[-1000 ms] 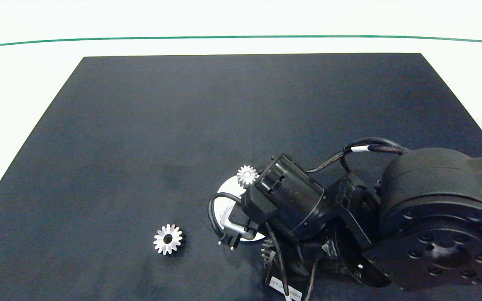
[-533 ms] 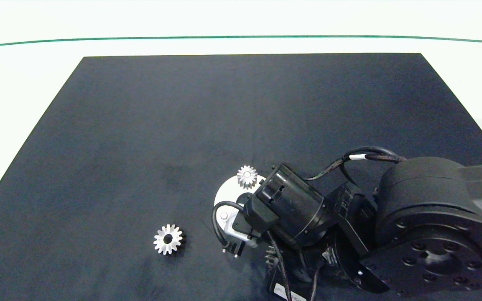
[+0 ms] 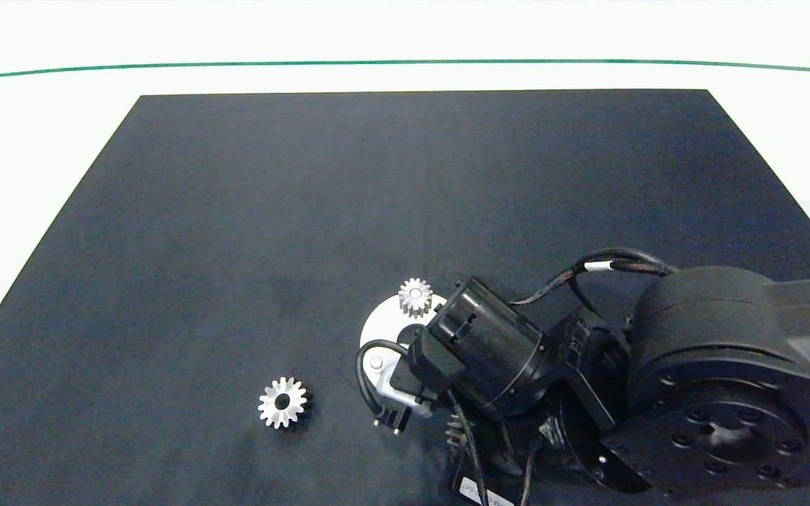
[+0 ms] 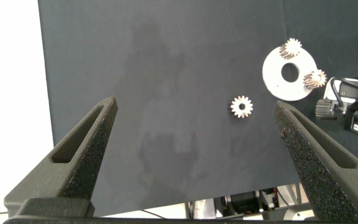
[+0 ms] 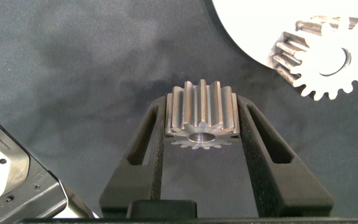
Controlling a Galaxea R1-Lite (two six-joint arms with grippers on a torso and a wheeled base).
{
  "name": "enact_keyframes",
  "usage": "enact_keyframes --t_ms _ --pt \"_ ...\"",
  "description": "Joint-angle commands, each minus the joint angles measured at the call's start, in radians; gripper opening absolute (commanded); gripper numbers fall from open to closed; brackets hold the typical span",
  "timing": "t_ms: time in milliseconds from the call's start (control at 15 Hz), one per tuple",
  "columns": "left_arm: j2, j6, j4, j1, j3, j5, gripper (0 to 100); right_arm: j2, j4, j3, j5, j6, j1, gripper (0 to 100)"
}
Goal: Remove an incorrectly installed larger gear and replace it with the correct smaller gear
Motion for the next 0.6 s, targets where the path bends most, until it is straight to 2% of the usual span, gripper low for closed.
enact_keyframes --t_ms 67,133,200,600 --pt "0.000 -0.001 0.007 0.000 0.000 0.002 100 0.003 0.003 0.005 -0.002 -0.002 0.000 19" --pt "0.000 -0.001 0.007 0.000 0.000 0.002 100 0.003 0.003 0.006 -0.002 -0.002 0.000 19" --pt "0.000 -0.001 0.007 -0.002 0.000 0.002 100 0.001 0.003 0.008 -0.002 -0.002 0.000 100" --pt "0.000 -0.001 0.007 -0.002 0.000 0.002 100 0.001 0.000 0.008 -0.002 -0.002 0.000 100"
